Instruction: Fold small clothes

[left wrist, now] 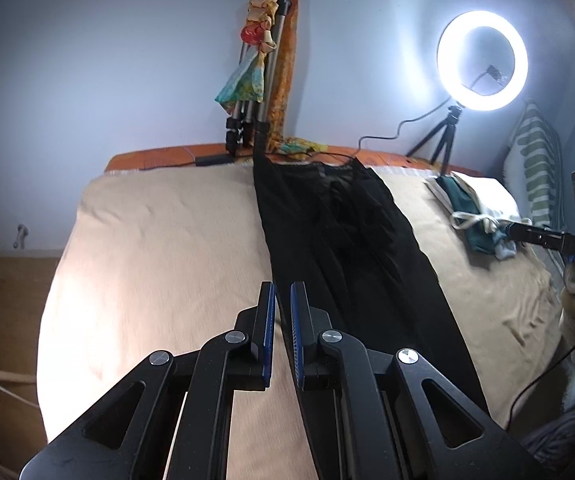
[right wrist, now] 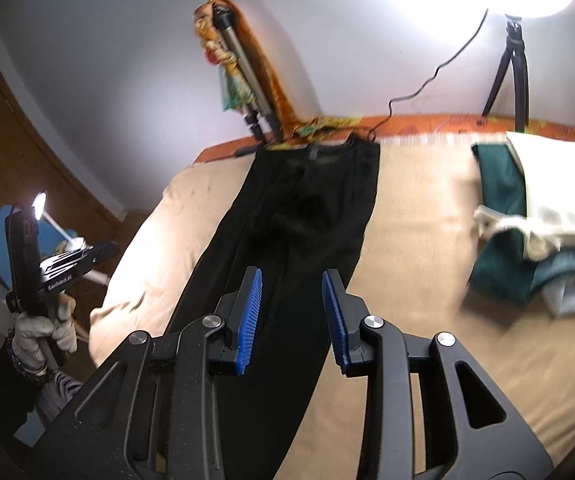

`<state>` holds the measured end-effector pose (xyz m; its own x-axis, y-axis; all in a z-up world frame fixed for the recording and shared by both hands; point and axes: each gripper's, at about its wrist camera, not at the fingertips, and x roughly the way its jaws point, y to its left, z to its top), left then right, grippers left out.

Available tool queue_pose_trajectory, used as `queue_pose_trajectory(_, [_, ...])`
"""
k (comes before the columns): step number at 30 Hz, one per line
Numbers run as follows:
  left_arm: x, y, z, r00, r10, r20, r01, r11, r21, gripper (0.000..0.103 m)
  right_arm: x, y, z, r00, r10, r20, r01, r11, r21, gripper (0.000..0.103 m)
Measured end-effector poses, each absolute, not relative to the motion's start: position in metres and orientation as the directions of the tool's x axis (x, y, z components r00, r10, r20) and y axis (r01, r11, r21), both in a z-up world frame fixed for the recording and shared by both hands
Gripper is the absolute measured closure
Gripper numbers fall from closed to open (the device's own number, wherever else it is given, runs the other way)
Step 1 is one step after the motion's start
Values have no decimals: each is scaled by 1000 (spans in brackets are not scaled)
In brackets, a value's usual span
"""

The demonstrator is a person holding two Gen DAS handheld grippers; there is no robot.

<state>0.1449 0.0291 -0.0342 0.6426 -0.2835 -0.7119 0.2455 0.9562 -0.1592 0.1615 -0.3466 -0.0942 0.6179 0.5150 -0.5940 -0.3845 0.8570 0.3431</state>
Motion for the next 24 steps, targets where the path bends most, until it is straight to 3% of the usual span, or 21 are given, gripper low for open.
queue_pose_trajectory(8, [214,32,-41,630,-309,-712,239,950,-202,96,236,-351,-95,651,463,-602,-333,886,322,69])
queue_pose_trajectory(24, [350,19,-116,501,-407,-764,260,913,-315,96,405,-338,-175,573,483,-662,-236,871,431,69])
